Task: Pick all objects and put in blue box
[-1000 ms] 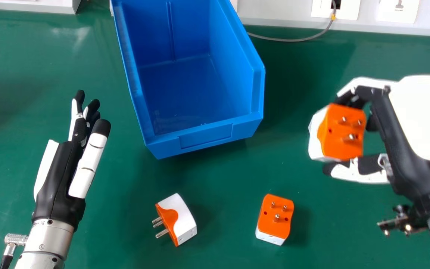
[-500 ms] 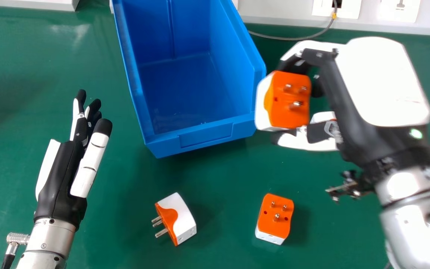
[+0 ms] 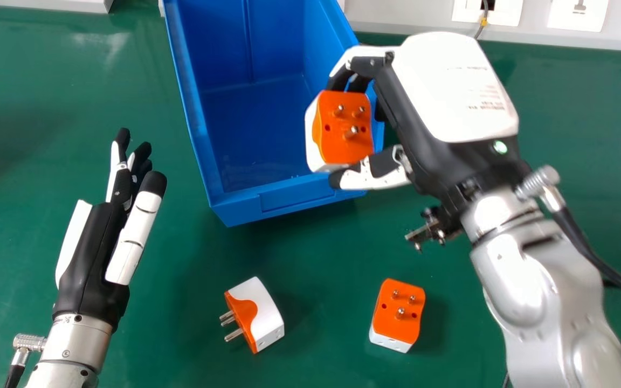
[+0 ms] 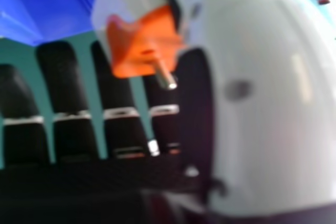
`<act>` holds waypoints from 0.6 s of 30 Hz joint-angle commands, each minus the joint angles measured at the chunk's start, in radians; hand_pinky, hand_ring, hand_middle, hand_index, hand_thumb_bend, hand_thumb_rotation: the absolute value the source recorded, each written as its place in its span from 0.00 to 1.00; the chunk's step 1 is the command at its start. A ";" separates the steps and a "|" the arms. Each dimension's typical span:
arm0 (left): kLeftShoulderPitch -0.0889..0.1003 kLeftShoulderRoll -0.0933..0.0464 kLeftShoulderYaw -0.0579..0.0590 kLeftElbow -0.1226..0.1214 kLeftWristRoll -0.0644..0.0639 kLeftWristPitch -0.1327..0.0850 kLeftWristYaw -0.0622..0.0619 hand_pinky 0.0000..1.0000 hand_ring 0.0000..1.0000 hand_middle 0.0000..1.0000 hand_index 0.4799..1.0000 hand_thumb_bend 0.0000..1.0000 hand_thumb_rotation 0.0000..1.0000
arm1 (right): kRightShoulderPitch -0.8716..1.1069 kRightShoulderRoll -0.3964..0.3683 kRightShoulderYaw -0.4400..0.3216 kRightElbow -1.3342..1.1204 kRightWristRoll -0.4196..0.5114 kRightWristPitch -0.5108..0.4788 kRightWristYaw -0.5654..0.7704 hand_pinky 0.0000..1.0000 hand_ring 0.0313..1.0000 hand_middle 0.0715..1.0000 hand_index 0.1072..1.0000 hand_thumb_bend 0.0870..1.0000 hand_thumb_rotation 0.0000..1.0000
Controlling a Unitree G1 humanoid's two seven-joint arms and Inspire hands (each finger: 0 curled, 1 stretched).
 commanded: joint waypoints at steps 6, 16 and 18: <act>-0.024 -0.007 -0.002 0.011 -0.027 -0.045 -0.029 1.00 1.00 1.00 1.00 0.63 0.96 | -0.176 0.030 -0.004 0.176 0.055 0.019 -0.063 0.28 0.40 0.48 0.49 0.43 0.00; -0.045 -0.008 -0.002 0.043 -0.047 -0.057 -0.056 1.00 1.00 1.00 1.00 0.62 0.96 | -0.441 0.009 0.073 0.535 0.039 0.022 -0.159 0.28 0.39 0.47 0.50 0.43 0.00; -0.048 -0.010 -0.003 0.046 -0.051 -0.055 -0.059 1.00 1.00 1.00 1.00 0.61 0.96 | -0.491 0.017 0.093 0.619 0.046 0.026 -0.176 0.29 0.39 0.47 0.49 0.44 0.00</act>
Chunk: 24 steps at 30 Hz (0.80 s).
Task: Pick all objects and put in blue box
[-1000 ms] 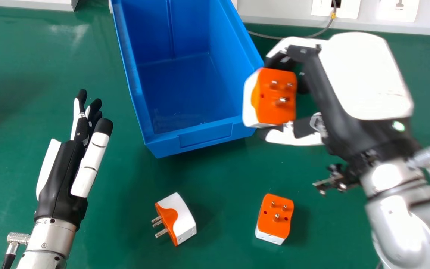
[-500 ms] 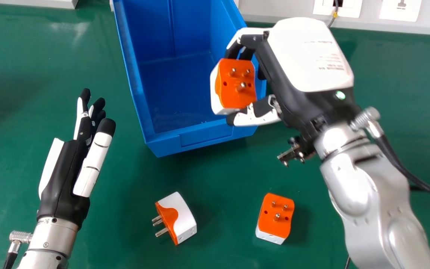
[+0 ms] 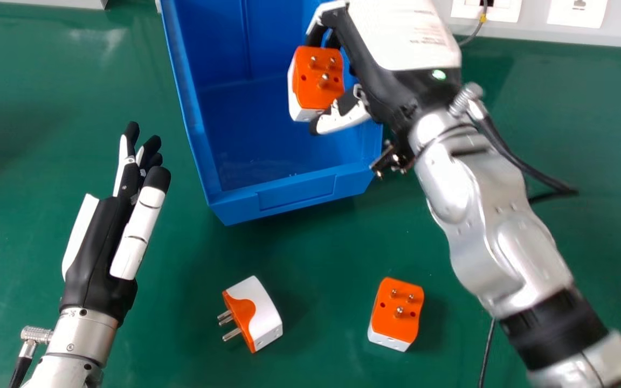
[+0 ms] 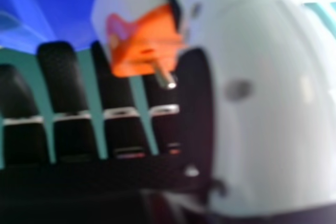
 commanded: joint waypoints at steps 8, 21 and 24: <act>-0.012 -0.013 0.000 -0.009 -0.019 0.002 -0.011 1.00 1.00 1.00 1.00 0.60 0.96 | -0.207 0.047 0.096 0.281 0.005 0.002 -0.088 0.31 0.40 0.48 0.43 0.44 0.00; 0.008 -0.020 -0.004 -0.051 -0.023 0.045 -0.012 1.00 1.00 1.00 1.00 0.60 0.96 | -0.377 0.121 0.200 0.574 0.021 -0.007 -0.108 0.31 0.40 0.48 0.45 0.44 0.00; 0.012 -0.021 -0.006 -0.063 -0.023 0.052 -0.010 1.00 1.00 1.00 1.00 0.60 0.96 | -0.407 0.136 0.213 0.621 0.028 -0.008 -0.114 0.31 0.40 0.48 0.45 0.45 0.00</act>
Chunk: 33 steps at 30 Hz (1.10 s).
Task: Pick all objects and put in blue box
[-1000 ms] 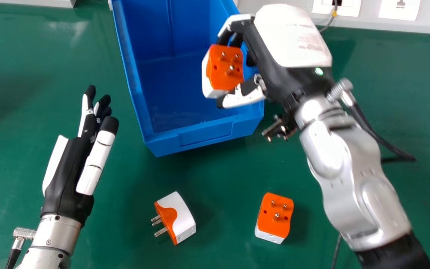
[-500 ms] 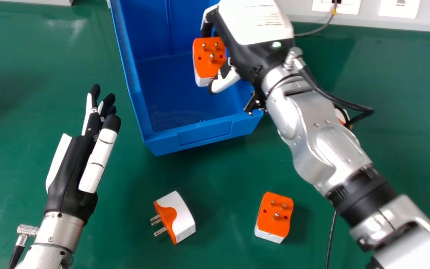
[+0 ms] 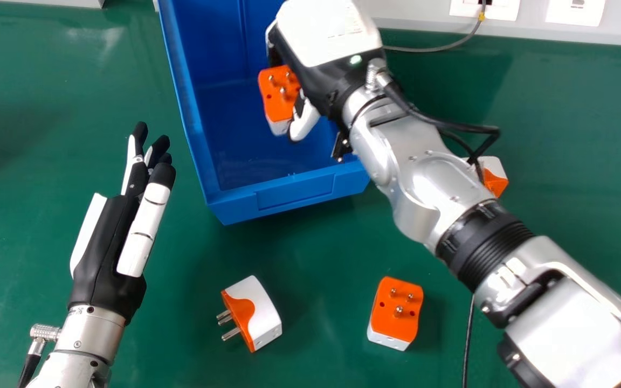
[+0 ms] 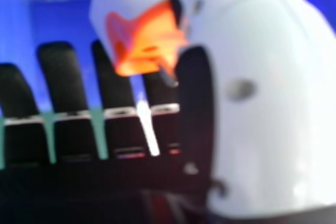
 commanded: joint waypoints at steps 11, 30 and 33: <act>0.029 -0.010 -0.009 -0.070 0.011 0.037 0.023 1.00 1.00 1.00 1.00 0.61 0.96 | -0.206 0.053 0.023 0.182 0.063 -0.007 -0.010 0.33 0.41 0.47 0.45 0.45 0.00; 0.017 -0.014 -0.009 -0.032 0.008 -0.043 0.014 1.00 1.00 1.00 1.00 0.60 0.97 | -0.252 0.076 0.055 0.292 0.086 -0.054 -0.103 0.26 0.37 0.44 0.46 0.46 0.00; 0.019 -0.014 -0.011 -0.035 0.011 -0.041 0.018 1.00 1.00 1.00 1.00 0.60 0.97 | -0.249 0.078 0.059 0.298 0.086 -0.060 -0.109 0.26 0.37 0.44 0.47 0.46 0.00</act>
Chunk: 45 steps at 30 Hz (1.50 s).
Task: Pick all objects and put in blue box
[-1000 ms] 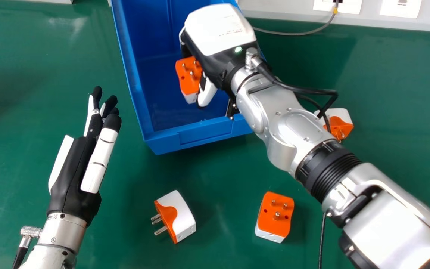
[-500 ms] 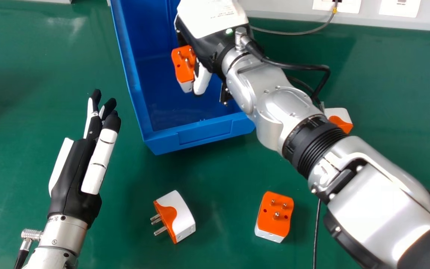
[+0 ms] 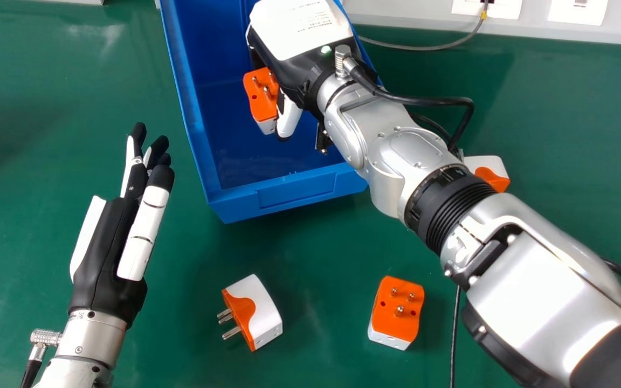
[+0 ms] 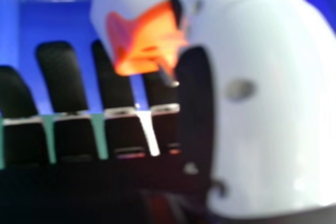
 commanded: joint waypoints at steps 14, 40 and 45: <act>0.010 0.002 -0.012 -0.033 0.013 -0.002 0.008 1.00 1.00 1.00 1.00 0.59 0.97 | -0.041 0.012 0.018 0.015 0.014 -0.012 -0.020 0.26 0.36 0.43 0.47 0.46 0.00; 0.017 0.001 -0.011 -0.034 0.003 0.006 0.002 1.00 1.00 1.00 1.00 0.63 0.97 | -0.006 -0.034 0.085 -0.011 0.006 0.020 0.000 0.89 0.97 0.97 0.97 0.39 0.00; 0.020 -0.002 -0.011 -0.041 -0.004 0.012 -0.002 1.00 1.00 1.00 1.00 0.64 0.97 | -0.001 -0.037 0.095 -0.021 0.005 0.027 -0.003 0.93 0.99 0.99 0.99 0.37 0.00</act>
